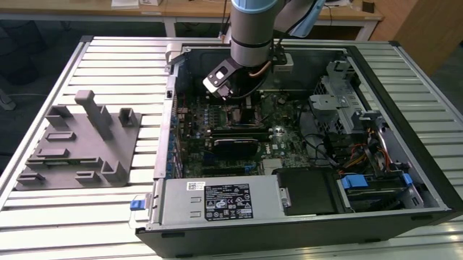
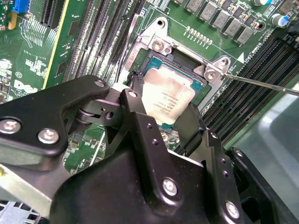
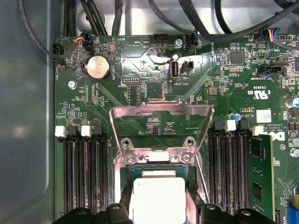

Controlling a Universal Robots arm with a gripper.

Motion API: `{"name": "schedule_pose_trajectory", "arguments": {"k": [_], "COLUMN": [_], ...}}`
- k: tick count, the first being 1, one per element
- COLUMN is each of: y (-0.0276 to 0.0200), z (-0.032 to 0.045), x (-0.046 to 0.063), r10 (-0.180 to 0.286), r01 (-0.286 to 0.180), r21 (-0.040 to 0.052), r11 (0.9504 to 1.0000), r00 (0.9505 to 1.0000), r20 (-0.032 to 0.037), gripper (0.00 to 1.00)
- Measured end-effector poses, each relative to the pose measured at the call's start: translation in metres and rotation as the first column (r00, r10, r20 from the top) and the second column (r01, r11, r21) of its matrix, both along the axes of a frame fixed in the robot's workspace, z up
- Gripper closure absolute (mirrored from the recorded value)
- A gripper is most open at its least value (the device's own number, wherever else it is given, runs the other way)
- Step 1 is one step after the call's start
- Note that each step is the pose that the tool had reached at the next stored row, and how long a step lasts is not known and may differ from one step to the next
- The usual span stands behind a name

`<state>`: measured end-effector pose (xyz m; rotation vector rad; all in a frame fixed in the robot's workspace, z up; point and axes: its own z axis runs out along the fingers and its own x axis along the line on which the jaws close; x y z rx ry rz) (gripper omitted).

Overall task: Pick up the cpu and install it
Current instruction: 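Place the cpu into insertion slot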

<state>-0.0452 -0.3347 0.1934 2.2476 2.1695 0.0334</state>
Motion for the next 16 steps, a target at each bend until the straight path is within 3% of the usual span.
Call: {"name": "schedule_pose_trajectory", "arguments": {"k": [2, 3, 8, 14, 16], "y": [0.0001, 0.0001, -0.0001, 0.0000, 0.0000], "z": [-0.0003, -0.0002, 0.0007, 0.0133, 0.0140], "x": [0.000, 0.000, 0.000, 0.000, 0.000], "r10": [0.000, 0.000, 0.000, 0.000, 0.000], "r01": [0.000, 0.000, 0.000, 0.000, 0.000], "r21": [0.0007, 0.0004, -0.0003, -0.0001, 0.0001], "r11": [1.0000, 1.0000, 1.0000, 1.0000, 1.0000], "r00": [1.0000, 1.0000, 1.0000, 1.0000, 1.0000], "r20": [0.0005, 0.0002, -0.0003, -0.0001, 0.0000], "gripper": [0.46, 0.40, 0.40, 0.40, 0.40]}}
